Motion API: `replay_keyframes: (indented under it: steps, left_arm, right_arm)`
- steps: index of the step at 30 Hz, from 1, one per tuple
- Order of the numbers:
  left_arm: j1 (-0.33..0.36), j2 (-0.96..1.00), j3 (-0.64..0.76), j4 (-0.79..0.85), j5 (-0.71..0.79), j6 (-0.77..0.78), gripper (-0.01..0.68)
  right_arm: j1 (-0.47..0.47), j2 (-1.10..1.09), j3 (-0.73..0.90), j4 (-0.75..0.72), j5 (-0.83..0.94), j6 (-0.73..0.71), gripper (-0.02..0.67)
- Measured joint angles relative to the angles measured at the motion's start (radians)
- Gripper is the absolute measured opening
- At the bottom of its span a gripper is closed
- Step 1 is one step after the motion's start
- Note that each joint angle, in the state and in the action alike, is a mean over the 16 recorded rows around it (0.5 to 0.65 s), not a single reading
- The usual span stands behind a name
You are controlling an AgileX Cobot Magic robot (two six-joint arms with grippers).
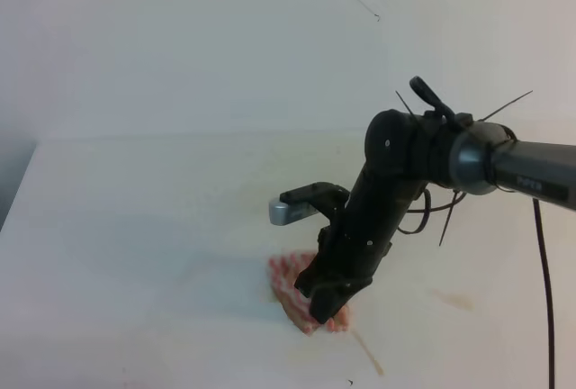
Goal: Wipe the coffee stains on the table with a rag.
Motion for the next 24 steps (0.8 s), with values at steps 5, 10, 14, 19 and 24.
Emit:
replay_keyframes:
  steps: [5, 10, 14, 19, 24]
  left_arm:
    - [0.0, 0.0, 0.0, 0.0, 0.0, 0.0, -0.001]
    - [0.0, 0.003, 0.0, 0.0, 0.0, 0.0, -0.001]
    - [0.0, 0.007, 0.0, 0.0, 0.0, 0.0, -0.001]
    - [0.0, 0.012, 0.0, 0.0, 0.0, 0.0, -0.001]
    - [0.0, 0.017, 0.0, 0.0, 0.0, 0.0, -0.001]
  right_arm:
    - [0.016, -0.001, -0.005, -0.002, 0.005, -0.003, 0.015]
    - [0.02, -0.026, -0.035, -0.001, 0.01, -0.008, 0.009]
    - [0.018, -0.048, -0.066, 0.007, 0.017, -0.012, 0.011]
    - [0.018, -0.08, -0.101, 0.021, 0.039, -0.017, 0.009]
    - [0.032, -0.084, -0.118, 0.034, 0.071, -0.021, 0.013]
